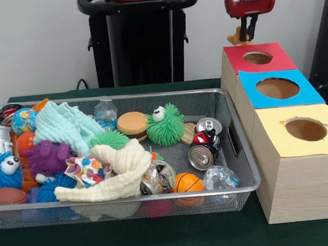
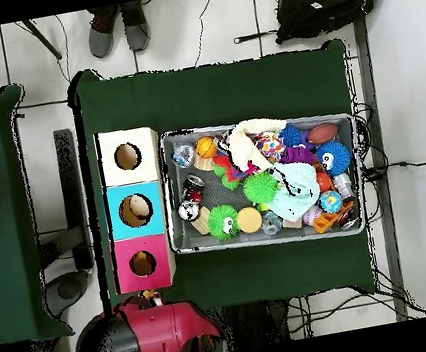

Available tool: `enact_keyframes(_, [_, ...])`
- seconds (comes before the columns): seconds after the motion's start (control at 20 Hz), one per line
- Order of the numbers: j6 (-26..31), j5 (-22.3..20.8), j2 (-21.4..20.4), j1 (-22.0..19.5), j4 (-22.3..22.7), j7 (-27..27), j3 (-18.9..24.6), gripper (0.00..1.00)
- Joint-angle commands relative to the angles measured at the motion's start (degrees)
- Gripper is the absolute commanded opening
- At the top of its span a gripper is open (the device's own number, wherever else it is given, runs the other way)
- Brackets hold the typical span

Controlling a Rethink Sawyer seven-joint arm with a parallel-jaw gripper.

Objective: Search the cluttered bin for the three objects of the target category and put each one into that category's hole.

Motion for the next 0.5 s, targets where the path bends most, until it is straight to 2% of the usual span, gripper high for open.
enact_keyframes(0.05, [-6.9,5.4,1.6,0.5,-6.0,16.3,-0.2,0.00])
enact_keyframes(0.2, [-5.3,7.0,1.5,2.2,-6.2,17.0,-1.6,0.00])
enact_keyframes(0.5, [-3.3,8.2,0.6,2.0,-5.5,15.7,-2.1,0.00])
